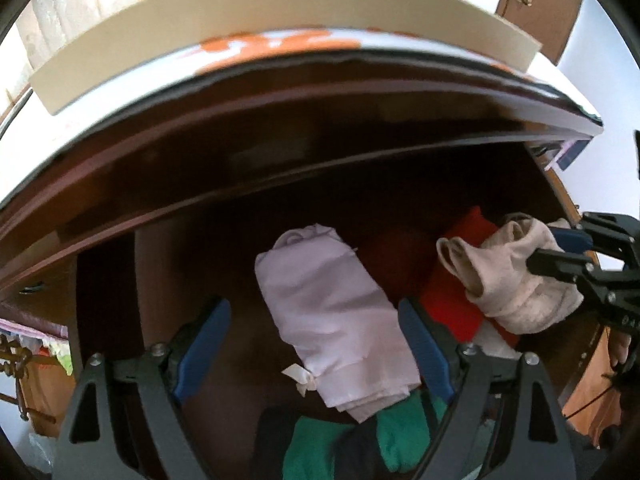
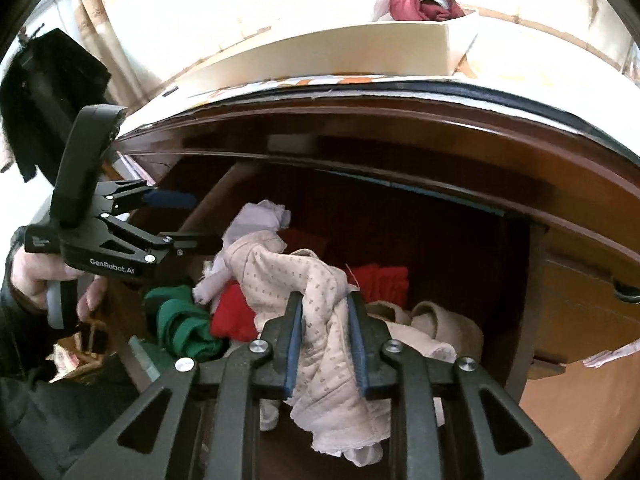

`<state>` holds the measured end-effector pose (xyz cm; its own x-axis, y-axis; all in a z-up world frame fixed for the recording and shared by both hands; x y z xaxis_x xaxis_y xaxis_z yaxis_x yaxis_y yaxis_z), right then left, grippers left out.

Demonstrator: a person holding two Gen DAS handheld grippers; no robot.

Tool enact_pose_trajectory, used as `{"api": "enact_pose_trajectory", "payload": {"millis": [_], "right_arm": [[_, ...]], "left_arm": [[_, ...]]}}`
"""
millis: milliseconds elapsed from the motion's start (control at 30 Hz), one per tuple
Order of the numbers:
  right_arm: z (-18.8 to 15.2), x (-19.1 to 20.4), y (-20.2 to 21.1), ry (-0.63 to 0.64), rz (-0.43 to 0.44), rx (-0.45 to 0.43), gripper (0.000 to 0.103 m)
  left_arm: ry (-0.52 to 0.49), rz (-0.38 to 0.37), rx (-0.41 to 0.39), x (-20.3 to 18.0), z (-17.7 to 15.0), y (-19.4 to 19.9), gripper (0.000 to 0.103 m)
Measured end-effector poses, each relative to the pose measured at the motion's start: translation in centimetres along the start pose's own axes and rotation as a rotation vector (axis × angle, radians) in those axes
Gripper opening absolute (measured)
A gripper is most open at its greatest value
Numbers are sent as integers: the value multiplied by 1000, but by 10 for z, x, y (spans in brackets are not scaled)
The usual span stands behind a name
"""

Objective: Take underwear out of drawer
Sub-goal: 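Close the left tool on the pale pink garment while the right tool holds its garment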

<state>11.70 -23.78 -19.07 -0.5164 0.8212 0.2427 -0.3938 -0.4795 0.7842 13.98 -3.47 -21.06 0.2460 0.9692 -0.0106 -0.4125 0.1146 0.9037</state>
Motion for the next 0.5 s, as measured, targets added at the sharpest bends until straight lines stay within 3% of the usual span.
{"api": "enact_pose_trajectory", "payload": {"millis": [233,500], "right_arm": [[0,-1,-7,-6,-19,-13,24],[-1,-2,-7,-11,-19,8,24]], "left_arm": [[-51,0,83,-10,-1,-15,87],[-39,-83,181,-12,-4,-35,87]]}}
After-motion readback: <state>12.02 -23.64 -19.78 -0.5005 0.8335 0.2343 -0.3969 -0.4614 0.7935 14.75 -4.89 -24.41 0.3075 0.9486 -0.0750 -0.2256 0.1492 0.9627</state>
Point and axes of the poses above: each gripper's, at about its wrist camera, not at the fingertips, and y roughly against the way its jaws point, x to its left, z to its top, the point moved 6 cm from there along -y, roughly the way its jaws point, and after that the axes turned 4 degrees about -y, right-handed, at the moved point
